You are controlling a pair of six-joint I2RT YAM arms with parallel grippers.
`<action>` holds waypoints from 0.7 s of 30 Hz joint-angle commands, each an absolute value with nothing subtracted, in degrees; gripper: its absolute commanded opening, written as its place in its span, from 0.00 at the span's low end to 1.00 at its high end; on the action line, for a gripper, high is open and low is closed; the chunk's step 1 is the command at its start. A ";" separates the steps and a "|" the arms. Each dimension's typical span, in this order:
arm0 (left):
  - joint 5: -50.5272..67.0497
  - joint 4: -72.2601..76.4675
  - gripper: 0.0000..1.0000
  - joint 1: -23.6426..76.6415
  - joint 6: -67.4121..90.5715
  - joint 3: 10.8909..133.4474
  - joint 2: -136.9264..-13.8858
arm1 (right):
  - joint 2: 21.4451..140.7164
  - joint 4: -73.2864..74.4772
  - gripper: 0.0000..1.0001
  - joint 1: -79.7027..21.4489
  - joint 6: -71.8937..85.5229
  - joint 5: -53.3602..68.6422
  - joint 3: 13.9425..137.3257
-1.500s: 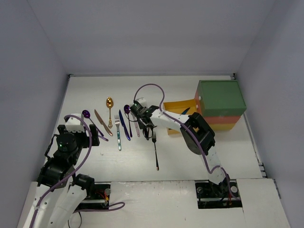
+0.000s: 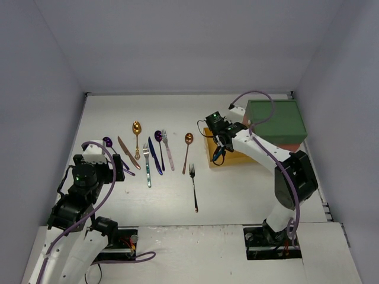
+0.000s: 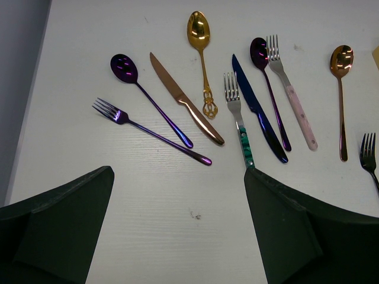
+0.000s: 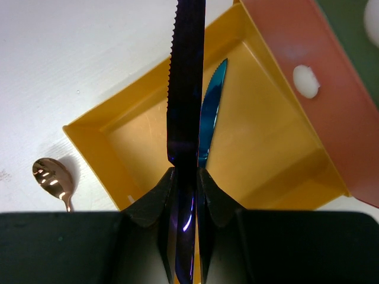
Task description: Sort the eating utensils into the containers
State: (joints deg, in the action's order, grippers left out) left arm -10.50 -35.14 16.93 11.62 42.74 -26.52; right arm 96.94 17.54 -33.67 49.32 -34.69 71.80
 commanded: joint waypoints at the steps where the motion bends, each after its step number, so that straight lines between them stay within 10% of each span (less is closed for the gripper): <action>1: -10.55 -31.03 0.90 17.17 12.22 43.59 -27.83 | 97.70 15.56 0.00 -33.52 54.58 -36.10 70.14; 7: -10.54 -31.11 0.91 17.14 12.22 43.59 -27.85 | 99.02 15.38 0.04 -34.52 57.90 -35.09 67.87; 21: -10.57 -31.03 0.91 17.14 12.22 43.57 -27.77 | 94.94 15.38 0.58 -41.31 41.54 -37.78 75.30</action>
State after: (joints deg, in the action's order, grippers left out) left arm -10.52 -35.14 16.93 11.62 42.74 -26.55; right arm 99.43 16.49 -39.13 49.02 -34.44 70.17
